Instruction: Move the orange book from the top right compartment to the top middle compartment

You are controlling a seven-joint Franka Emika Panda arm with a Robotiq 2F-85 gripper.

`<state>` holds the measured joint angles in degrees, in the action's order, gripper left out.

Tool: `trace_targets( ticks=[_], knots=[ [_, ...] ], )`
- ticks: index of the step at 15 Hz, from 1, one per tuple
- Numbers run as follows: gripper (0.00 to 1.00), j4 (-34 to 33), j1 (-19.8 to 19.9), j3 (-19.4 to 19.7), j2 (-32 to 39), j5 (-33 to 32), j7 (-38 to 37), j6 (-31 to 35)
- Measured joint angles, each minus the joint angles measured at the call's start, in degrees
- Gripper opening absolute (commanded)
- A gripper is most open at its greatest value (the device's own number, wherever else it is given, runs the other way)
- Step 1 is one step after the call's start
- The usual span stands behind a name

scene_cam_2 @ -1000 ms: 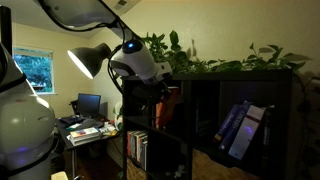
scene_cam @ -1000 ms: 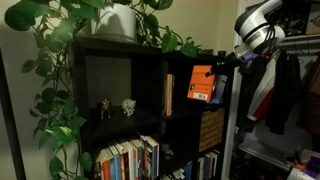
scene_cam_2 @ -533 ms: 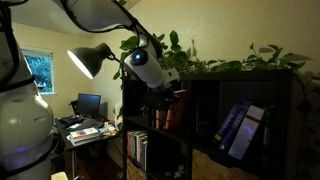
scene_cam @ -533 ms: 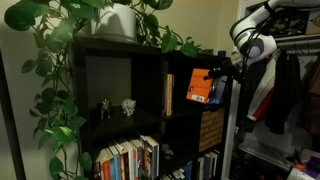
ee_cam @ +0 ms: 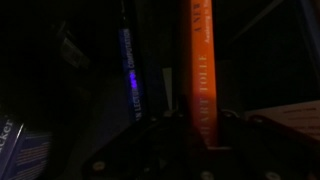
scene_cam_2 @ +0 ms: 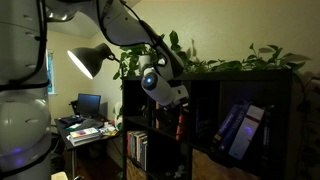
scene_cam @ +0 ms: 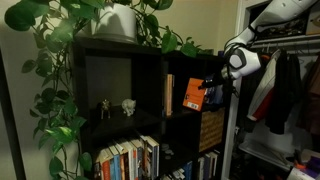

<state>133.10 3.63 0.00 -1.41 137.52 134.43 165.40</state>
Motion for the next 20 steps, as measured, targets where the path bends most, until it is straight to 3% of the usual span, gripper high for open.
trace_targets(
  ticks=[7,14,15,16,20],
  knots=[
    [0.06,-2.5,-0.1,-0.1,3.0,12.4,13.2,-2.4],
    [0.06,-2.5,-0.1,0.1,3.0,12.1,13.0,-2.5],
    [0.45,-2.5,-0.1,0.1,3.0,12.1,12.9,-2.5],
    [0.46,-2.5,-0.1,0.1,3.0,12.1,12.8,-2.5],
    [0.69,-2.6,-0.4,-0.1,3.1,12.1,12.8,-2.3]
  ],
)
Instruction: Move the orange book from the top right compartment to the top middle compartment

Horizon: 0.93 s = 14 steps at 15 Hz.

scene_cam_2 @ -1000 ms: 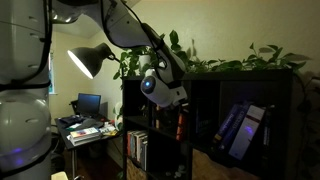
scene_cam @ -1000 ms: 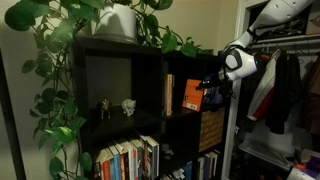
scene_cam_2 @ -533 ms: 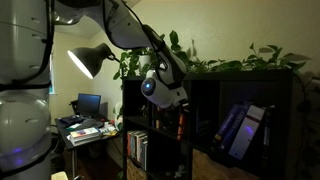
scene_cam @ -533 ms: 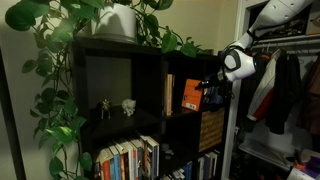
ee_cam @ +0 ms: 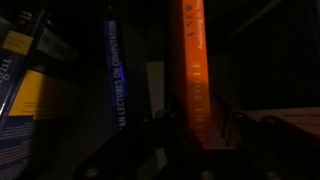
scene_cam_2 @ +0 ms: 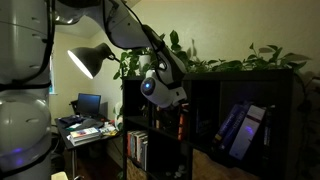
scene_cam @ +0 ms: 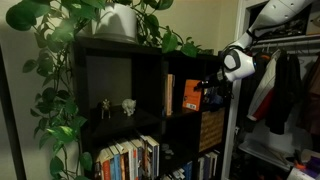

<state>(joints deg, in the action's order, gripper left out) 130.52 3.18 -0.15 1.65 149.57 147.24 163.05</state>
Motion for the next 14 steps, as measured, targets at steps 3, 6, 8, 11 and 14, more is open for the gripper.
trace_targets(
  ticks=[3,6,8,11,14],
  knots=[
    [0.88,0.0,-0.3,-0.5,0.0,-0.1,0.1,0.0],
    [0.99,0.1,-0.5,-1.0,-0.2,-0.3,0.3,0.0],
    [1.00,0.4,-0.8,-1.0,-0.4,-0.4,0.7,0.0],
    [1.00,1.7,-0.8,-0.5,-1.9,-2.4,1.4,0.7],
    [1.00,2.3,-0.8,-0.4,-2.5,-6.0,1.6,1.7]
  ],
)
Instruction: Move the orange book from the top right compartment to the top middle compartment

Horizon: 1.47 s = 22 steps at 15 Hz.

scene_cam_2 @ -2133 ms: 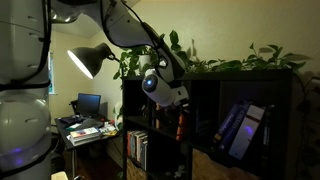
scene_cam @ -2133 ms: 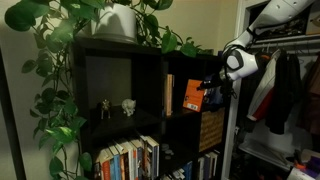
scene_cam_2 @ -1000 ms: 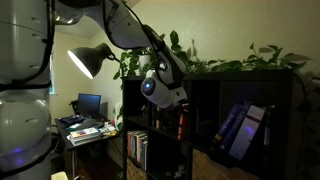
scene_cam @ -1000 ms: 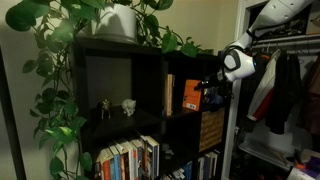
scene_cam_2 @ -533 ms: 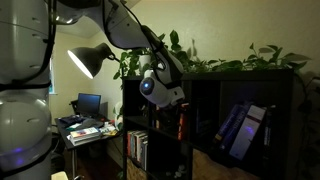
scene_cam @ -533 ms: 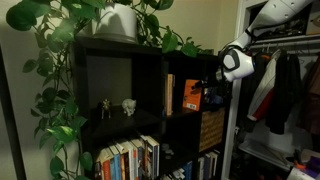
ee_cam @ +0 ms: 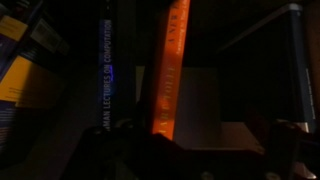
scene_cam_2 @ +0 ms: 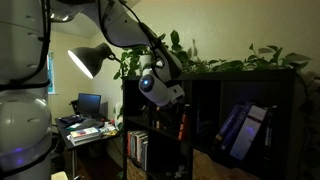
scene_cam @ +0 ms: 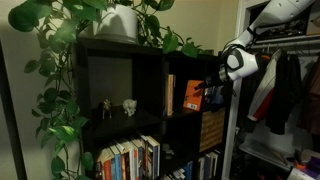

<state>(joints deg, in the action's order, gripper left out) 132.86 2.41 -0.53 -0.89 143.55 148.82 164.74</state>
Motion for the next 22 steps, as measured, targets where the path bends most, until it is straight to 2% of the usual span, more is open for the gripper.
trace_targets(
  ticks=[5,8,10,13,17,19,20,22],
  knots=[
    [1.00,1.8,-0.1,-0.3,-2.4,-2.3,-0.7,3.0],
    [1.00,4.0,0.9,1.5,-6.0,-4.9,-2.4,10.6],
    [1.00,5.6,0.5,2.7,-8.0,-9.3,-6.4,15.1],
    [1.00,9.4,0.3,1.4,-9.1,-19.9,-18.3,18.2],
    [1.00,17.3,-8.3,5.4,-7.6,-33.9,-34.9,17.9],
    [1.00,21.5,-11.0,7.0,-5.8,-43.2,-44.3,16.6],
    [1.00,23.4,-11.2,7.4,-4.7,-48.3,-48.8,15.6],
    [1.00,26.1,-9.0,6.6,-2.5,-57.5,-56.0,13.7]
  ],
)
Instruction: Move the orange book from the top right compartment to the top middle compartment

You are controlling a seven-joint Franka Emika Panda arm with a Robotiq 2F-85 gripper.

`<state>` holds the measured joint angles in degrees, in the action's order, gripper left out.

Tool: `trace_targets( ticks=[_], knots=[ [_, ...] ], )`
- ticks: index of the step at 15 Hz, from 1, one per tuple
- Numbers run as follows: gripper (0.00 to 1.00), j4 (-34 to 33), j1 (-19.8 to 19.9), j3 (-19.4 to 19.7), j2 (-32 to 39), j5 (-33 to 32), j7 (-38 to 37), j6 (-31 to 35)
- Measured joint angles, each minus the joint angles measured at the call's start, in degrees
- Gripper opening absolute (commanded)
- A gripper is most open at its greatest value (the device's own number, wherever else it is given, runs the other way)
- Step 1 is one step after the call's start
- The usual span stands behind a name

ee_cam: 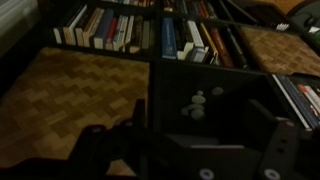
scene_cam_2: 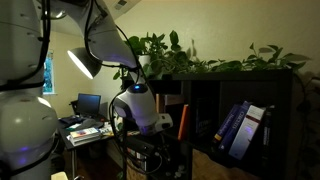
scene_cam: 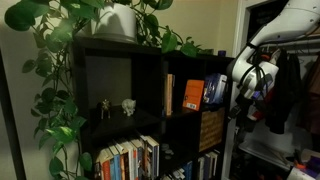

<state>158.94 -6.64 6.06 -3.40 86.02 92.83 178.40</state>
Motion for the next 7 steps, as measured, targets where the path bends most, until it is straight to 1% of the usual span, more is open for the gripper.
trace_targets(
  ticks=[3,4,7],
  knots=[
    [1.00,0.3,4.2,0.0,4.0,-15.0,-10.3,-3.5],
    [1.00,0.0,4.8,0.1,4.9,-16.1,-11.1,-3.8],
    [1.00,-0.2,4.5,-0.1,5.3,-15.8,-10.8,-3.8]
  ],
)
